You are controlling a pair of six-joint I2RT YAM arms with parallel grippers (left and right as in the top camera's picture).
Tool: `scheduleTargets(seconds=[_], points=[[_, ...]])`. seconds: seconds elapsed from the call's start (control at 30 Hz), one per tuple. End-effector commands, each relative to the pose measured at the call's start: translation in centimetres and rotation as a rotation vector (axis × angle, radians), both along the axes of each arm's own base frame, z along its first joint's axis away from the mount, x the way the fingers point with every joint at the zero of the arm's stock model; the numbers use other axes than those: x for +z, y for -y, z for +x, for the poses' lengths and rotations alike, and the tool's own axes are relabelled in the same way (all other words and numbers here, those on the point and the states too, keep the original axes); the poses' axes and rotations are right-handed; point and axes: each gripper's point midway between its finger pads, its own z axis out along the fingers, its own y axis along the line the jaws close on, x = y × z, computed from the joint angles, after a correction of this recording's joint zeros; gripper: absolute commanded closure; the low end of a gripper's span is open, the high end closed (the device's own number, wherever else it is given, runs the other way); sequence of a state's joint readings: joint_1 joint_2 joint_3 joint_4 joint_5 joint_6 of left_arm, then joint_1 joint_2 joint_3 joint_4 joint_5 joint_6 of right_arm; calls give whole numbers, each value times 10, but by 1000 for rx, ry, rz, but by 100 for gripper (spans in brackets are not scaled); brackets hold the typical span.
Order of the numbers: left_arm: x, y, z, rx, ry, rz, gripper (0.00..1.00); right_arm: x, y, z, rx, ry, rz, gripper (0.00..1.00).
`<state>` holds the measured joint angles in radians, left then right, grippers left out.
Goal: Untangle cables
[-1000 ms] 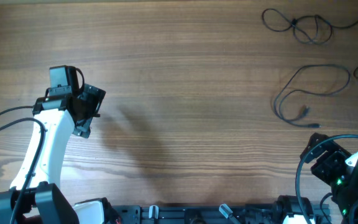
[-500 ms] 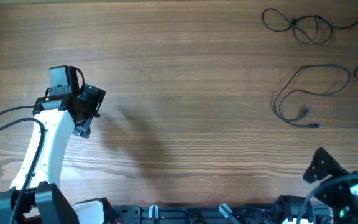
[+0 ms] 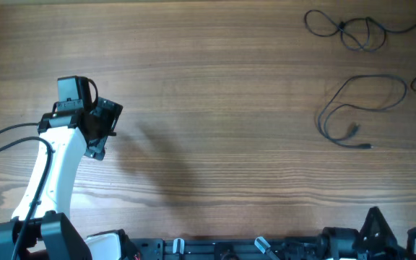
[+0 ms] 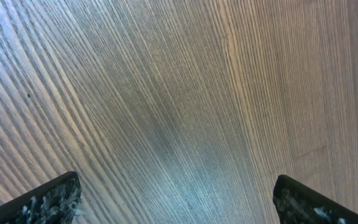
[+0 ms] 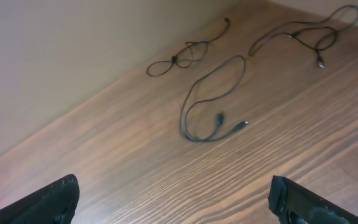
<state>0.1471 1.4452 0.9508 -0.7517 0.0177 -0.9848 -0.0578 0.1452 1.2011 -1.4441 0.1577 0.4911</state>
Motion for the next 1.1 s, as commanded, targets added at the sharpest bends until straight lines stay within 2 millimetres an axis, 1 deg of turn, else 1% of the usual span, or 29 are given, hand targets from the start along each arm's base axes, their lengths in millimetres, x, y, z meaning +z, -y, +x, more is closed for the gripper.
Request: scheduleTargets(seconds=[0.0, 0.17, 0.37, 0.43, 0.57, 0.63, 0.67, 0.73, 0.8, 0.83, 0.87, 0.93, 0.97, 1.07], points=[[2, -2, 0, -6, 8, 5, 0, 2, 0, -10, 20, 51, -22, 0], [2, -2, 0, -6, 8, 5, 0, 2, 0, -30, 16, 135, -18, 0], [2, -2, 0, -6, 8, 5, 0, 1, 0, -29, 11, 133, -1, 0], [2, -2, 0, -6, 8, 5, 0, 2, 7, -30, -31, 134, -15, 0], [2, -2, 0, -6, 8, 5, 0, 2, 8, -31, -37, 135, -17, 0], [2, -2, 0, -6, 8, 5, 0, 6, 16, -32, -83, 149, -35, 0], [2, -2, 0, -6, 8, 5, 0, 9, 17, -31, -82, 163, -38, 0], [2, -2, 0, -6, 8, 5, 0, 28, 0, -15, 55, 218, -162, 0], [2, -2, 0, -6, 8, 5, 0, 49, -25, 7, 241, 296, -354, 0], [2, -2, 0, -6, 8, 5, 0, 53, -34, 17, 303, 323, -419, 0], [2, -2, 0, -6, 8, 5, 0, 52, -39, 24, 333, 332, -446, 0], [2, -2, 0, -6, 8, 5, 0, 39, -41, 48, 361, 315, -449, 0], [2, -2, 0, -6, 8, 5, 0, 29, -45, 63, 386, 313, -444, 0], [2, -2, 0, -6, 8, 5, 0, 16, -58, 98, 458, 366, -438, 0]])
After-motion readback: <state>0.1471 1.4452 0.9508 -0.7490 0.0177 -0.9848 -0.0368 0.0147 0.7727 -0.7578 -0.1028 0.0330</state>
